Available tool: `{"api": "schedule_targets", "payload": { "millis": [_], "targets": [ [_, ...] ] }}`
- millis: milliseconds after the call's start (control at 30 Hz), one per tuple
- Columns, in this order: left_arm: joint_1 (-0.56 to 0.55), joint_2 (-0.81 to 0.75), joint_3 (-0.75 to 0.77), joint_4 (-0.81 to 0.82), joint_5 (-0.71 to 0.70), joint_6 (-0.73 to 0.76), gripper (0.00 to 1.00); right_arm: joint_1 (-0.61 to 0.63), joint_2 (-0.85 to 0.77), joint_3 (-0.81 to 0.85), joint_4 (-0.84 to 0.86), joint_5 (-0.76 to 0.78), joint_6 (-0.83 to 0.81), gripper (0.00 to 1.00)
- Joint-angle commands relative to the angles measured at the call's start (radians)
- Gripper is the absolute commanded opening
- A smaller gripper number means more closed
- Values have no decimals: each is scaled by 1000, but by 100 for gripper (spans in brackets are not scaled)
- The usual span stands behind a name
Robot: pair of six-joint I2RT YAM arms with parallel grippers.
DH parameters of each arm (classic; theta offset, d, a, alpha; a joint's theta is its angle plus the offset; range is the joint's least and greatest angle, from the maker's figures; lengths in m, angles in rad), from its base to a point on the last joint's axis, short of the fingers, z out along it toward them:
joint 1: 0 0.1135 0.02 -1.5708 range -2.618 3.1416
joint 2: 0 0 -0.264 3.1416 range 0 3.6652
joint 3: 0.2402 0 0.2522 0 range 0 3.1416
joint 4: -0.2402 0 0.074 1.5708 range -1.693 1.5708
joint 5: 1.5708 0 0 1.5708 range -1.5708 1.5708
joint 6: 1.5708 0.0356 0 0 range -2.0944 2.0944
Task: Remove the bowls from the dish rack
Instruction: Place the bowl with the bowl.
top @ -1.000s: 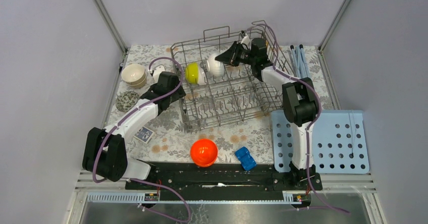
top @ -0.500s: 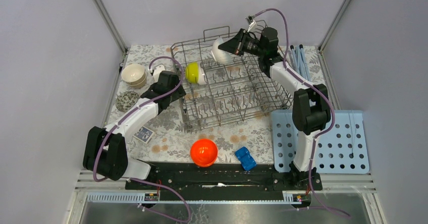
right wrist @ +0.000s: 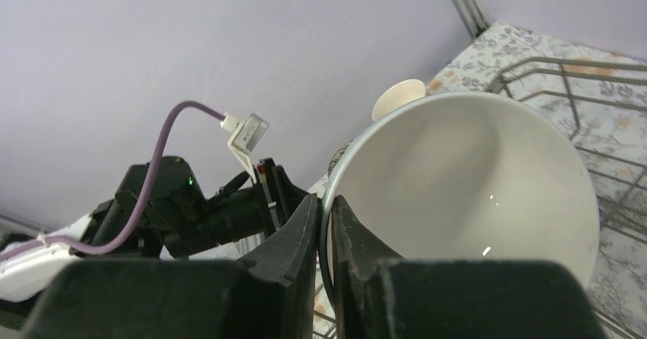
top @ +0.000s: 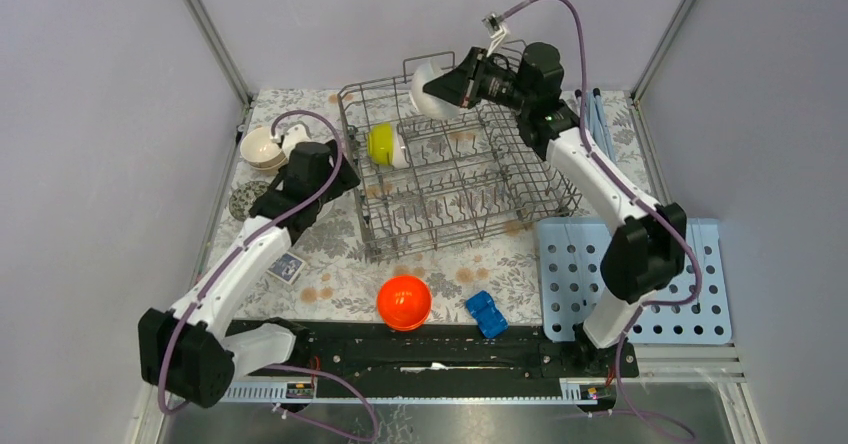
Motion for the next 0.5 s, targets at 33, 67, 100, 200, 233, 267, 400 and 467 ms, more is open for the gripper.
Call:
{"api": "schedule_targets", "payload": {
  "millis": [33, 67, 100, 200, 233, 267, 400, 467],
  "targets": [
    [3, -149, 30, 8, 21, 7, 84, 153, -172, 34, -141, 119, -238, 0],
    [3, -173, 24, 19, 32, 4, 85, 175, -187, 31, -153, 129, -250, 0],
    [3, -202, 16, 29, 38, 1, 87, 198, -202, 26, -169, 145, -266, 0],
    [3, -290, -12, 60, 20, -11, 97, 287, -277, -8, -235, 228, -361, 0],
    [3, -318, -27, 66, -2, -25, 98, 314, -299, -20, -254, 251, -385, 0],
    [3, -343, -36, 74, -7, -31, 99, 338, -319, -39, -256, 256, -391, 0],
    [3, -401, -39, 61, -14, -32, 99, 419, -405, -97, -286, 298, -423, 0],
    [3, -417, -33, 53, -11, -27, 99, 471, -445, -120, -325, 330, -458, 0]
  ]
}}
